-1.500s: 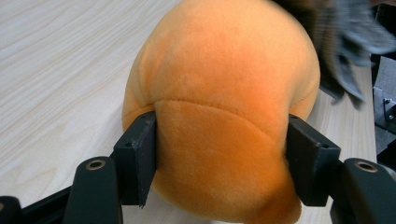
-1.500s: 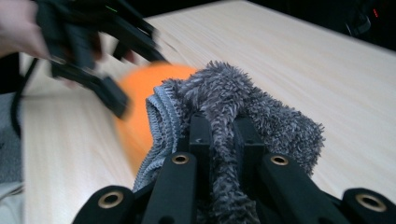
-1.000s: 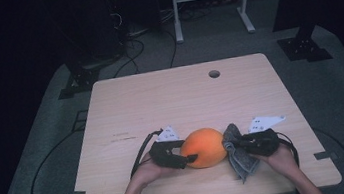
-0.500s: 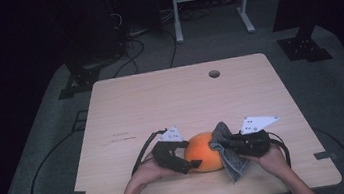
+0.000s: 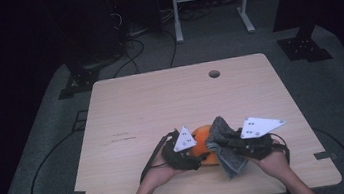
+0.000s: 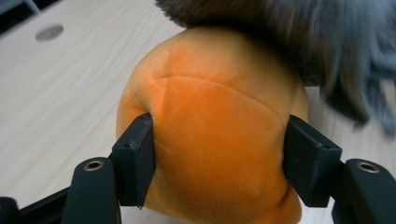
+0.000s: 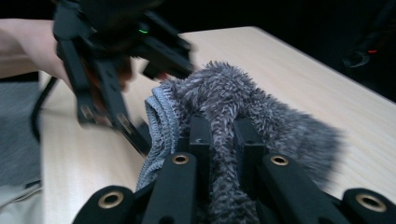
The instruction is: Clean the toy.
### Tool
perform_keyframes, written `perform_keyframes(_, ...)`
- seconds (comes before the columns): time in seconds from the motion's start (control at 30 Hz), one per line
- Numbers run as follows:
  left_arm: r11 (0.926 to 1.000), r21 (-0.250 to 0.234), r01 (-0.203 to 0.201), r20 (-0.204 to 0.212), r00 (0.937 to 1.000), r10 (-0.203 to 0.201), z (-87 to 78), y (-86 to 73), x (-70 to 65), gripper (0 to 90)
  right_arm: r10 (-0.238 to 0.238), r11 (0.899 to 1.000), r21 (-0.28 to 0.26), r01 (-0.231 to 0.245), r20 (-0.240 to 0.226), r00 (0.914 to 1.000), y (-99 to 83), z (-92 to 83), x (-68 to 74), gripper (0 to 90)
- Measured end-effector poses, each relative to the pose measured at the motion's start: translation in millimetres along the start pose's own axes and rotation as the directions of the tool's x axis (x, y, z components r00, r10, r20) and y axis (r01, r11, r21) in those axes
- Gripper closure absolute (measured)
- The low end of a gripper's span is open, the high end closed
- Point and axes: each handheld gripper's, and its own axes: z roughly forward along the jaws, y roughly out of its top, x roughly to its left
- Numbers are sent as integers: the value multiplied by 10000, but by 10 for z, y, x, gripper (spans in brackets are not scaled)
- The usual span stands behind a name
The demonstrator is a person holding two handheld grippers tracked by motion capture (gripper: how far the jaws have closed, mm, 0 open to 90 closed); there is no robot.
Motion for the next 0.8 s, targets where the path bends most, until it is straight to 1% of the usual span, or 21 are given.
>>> perform_keyframes(0.03, 9997, 127, -196, -36, 9998, 196, 33, -10, -29, 319, -202, 9994, 288, 202, -28, 9998, 6, 79, 38, 802)
perform_keyframes(0.07, 9990, 319, -310, -57, 9995, 312, 48, -32, -30, 307, -474, 9959, 781, 466, 81, 9988, -16, 167, 66, 802)
perform_keyframes(0.1, 9995, 264, -181, 19, 9998, 180, 53, -63, -13, 304, -427, 9949, 917, 420, 54, 9991, -49, 201, 44, 802)
perform_keyframes(0.13, 9998, 197, 49, 138, 9999, -52, 50, -89, 11, 305, -151, 9960, 883, 152, -25, 9999, -83, 207, -8, 803)
perform_keyframes(0.17, 9997, 202, 148, 193, 9997, -152, 48, -102, 27, 306, 39, 9962, 874, -44, 56, 10000, -113, 193, -60, 803)
perform_keyframes(0.2, 9995, 239, 192, 275, 9994, -199, 45, -117, 43, 306, 91, 9960, 891, -109, 208, 9997, -136, 179, -95, 803)
perform_keyframes(0.23, 9995, 141, 288, 401, 9988, -293, 49, -142, 55, 305, 250, 9952, 940, -277, 296, 9992, -171, 159, -144, 804)
perform_keyframes(0.27, 9995, 141, 288, 401, 9988, -293, 49, -142, 55, 301, 250, 9952, 940, -277, 296, 9992, -171, 159, -144, 804)
perform_keyframes(0.3, 9995, 180, 264, 435, 9987, -271, 47, -147, 63, 301, 622, 9934, 939, -653, 351, 9974, -239, 127, -224, 803)
perform_keyframes(0.33, 9993, 96, 358, 456, 9983, -362, 53, -149, 63, 299, 727, 9924, 964, -765, 424, 9965, -262, 114, -248, 803)
perform_keyframes(0.4, 9994, 5, 347, 409, 9986, -347, 57, -141, 53, 292, 818, 9913, 988, -870, 552, 9951, -283, 86, -283, 803)
perform_keyframes(0.43, 9996, 10, 274, 376, 9989, -274, 57, -137, 50, 289, 753, 9911, 1049, -819, 653, 9950, -278, 68, -287, 803)
perform_keyframes(0.47, 9998, 47, 181, 284, 9994, -182, 57, -127, 42, 286, 762, 9912, 1029, -830, 685, 9947, -267, 58, -278, 803)
perform_keyframes(0.5, 9999, 49, 157, 254, 9996, -158, 57, -120, 33, 284, 629, 9932, 934, -698, 743, 9952, -232, 38, -233, 803)
perform_keyframes(0.53, 10000, 15, 26, 251, 9997, -26, 59, -111, 19, 284, 444, 9952, 837, -509, 774, 9960, -200, 33, -193, 803)
perform_keyframes(0.6, 9999, 14, -103, 227, 9997, 103, 61, -102, -5, 283, 180, 9977, 643, -210, 476, 9987, -105, 55, -74, 803)
perform_keyframes(0.63, 9999, 49, -142, 241, 9996, 141, 62, -101, -12, 284, -24, 9981, 624, -2, 414, 9991, -75, 87, -28, 803)
perform_keyframes(0.7, 9996, 157, -225, 272, 9994, 220, 57, -125, -3, 288, -245, 9965, 805, 213, 386, 9990, -53, 151, 27, 803)
perform_keyframes(0.73, 9997, 202, -119, 341, 9994, 112, 53, -150, 22, 294, -244, 9960, 864, 212, 361, 9990, -63, 173, 19, 803)
perform_keyframes(0.77, 9998, 205, -3, 395, 9992, -5, 53, -165, 36, 296, -88, 9960, 889, 61, 299, 9995, -90, 186, -18, 803)
perform_keyframes(0.8, 9996, 262, 103, 478, 9988, -115, 50, -186, 58, 299, 5, 9957, 925, -36, 336, 9994, -110, 190, -44, 803)
